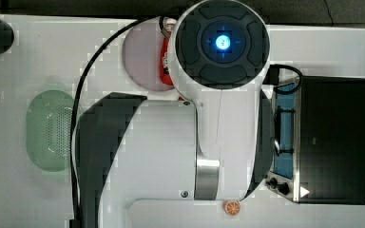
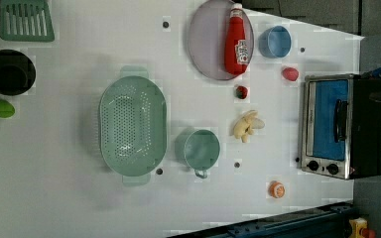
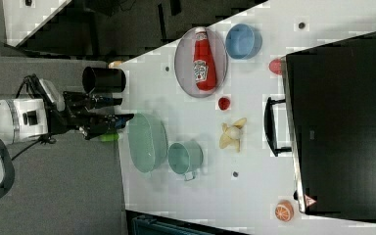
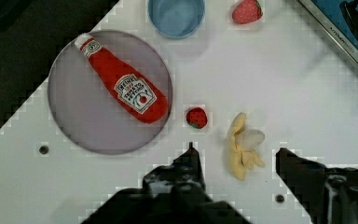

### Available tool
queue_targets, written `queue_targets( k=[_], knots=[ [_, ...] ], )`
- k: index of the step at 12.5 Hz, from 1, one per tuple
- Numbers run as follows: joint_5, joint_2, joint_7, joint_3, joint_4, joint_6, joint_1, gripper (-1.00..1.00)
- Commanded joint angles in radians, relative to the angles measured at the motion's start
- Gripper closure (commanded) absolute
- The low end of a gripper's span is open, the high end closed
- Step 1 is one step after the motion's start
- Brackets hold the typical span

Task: Pick banana from table and place on oven.

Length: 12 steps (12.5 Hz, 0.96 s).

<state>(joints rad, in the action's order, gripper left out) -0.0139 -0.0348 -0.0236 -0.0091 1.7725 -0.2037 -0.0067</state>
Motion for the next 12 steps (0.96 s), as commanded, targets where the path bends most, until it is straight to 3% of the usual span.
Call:
queue_targets(
  k=[1, 3, 7, 12],
  knots=[
    [-0.005, -0.44, -0.075, 0.0, 0.352, 0.119, -0.022, -0.58],
    [-0.005, -0.44, -0.075, 0.0, 0.353, 0.119, -0.022, -1.0],
    [-0.005, -0.414, -0.075, 0.0, 0.368, 0.083, -0.022, -1.0],
    [-0.005, -0.284, -0.075, 0.0, 0.463, -0.141, -0.021, -1.0]
  ],
)
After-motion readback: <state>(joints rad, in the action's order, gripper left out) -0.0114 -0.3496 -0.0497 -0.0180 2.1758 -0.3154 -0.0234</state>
